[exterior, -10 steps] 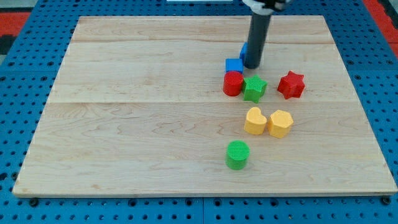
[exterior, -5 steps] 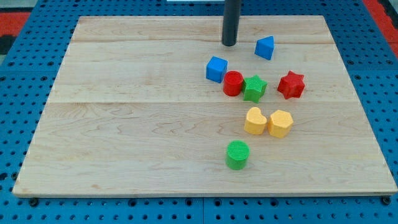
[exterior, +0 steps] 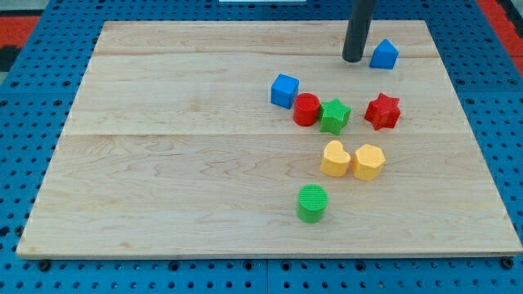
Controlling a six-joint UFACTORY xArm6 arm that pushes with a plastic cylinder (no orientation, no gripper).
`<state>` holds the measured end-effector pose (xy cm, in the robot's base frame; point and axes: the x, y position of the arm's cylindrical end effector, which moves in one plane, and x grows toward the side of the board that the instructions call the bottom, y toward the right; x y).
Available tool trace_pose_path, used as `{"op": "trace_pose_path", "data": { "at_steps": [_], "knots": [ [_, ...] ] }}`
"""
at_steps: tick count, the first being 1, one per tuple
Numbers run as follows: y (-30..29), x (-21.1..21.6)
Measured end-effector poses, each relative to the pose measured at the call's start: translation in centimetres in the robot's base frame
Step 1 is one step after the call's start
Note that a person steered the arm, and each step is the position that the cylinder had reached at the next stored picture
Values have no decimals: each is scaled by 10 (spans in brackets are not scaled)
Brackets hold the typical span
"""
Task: Move the blue triangle to the top right of the board
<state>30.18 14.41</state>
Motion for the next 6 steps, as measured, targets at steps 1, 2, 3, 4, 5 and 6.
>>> {"op": "trace_pose_path", "data": {
  "at_steps": [1,2,3,4,5,6],
  "knots": [
    [55,0],
    [53,-39],
    [59,-41],
    [74,70],
    [73,176],
    [15,140]
  ]
}}
